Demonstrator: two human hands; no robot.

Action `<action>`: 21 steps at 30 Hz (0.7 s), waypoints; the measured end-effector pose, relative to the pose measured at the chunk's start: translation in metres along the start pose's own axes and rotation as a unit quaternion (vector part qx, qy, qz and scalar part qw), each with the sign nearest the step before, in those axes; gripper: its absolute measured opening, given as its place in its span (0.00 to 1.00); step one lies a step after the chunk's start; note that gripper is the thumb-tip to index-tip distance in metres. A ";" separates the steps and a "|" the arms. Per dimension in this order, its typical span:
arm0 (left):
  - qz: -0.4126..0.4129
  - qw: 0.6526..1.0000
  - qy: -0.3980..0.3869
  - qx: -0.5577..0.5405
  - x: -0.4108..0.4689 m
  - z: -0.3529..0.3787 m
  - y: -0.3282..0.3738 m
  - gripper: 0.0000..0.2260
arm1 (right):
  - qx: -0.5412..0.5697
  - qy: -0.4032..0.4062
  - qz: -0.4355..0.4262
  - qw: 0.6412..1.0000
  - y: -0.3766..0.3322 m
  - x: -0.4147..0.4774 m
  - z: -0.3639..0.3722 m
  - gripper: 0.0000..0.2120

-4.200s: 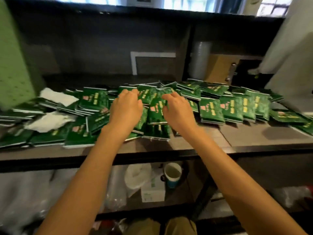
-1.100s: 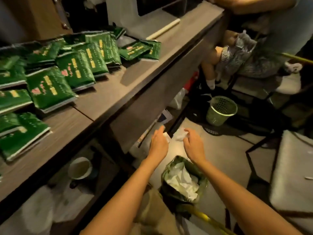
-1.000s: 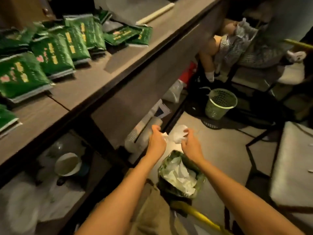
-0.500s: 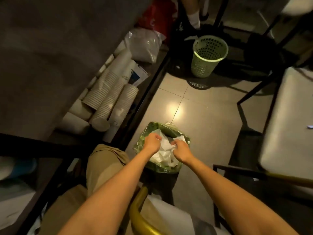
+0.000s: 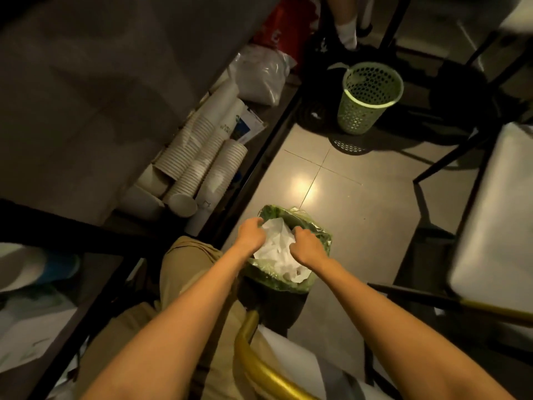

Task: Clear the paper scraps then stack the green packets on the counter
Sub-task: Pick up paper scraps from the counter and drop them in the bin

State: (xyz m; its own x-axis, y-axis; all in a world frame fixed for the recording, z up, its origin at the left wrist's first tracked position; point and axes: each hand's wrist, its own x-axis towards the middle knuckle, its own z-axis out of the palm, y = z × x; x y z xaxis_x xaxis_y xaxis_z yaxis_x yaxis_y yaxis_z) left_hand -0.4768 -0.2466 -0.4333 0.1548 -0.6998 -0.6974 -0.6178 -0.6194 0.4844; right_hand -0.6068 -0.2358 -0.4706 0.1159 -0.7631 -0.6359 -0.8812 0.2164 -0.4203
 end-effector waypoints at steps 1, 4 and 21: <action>0.016 1.000 0.017 0.004 -0.007 -0.012 0.007 0.18 | -0.011 0.021 -0.018 1.000 -0.009 -0.003 -0.008 0.14; 0.084 0.993 0.077 0.020 -0.034 -0.057 0.026 0.17 | -0.028 0.089 -0.071 0.993 -0.047 -0.020 -0.038 0.12; 0.299 0.861 0.411 -0.014 -0.243 -0.379 0.061 0.15 | -0.055 0.360 -0.328 0.871 -0.380 -0.186 -0.206 0.13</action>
State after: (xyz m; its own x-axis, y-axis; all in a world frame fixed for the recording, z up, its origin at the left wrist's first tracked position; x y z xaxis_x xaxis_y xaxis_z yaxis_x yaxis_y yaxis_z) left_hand -0.2600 -0.2498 -0.0340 0.3164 -0.9047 0.2854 -0.7602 -0.0618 0.6468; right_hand -0.3878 -0.3019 -0.0590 0.3288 -0.8932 0.3066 -0.7763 -0.4405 -0.4509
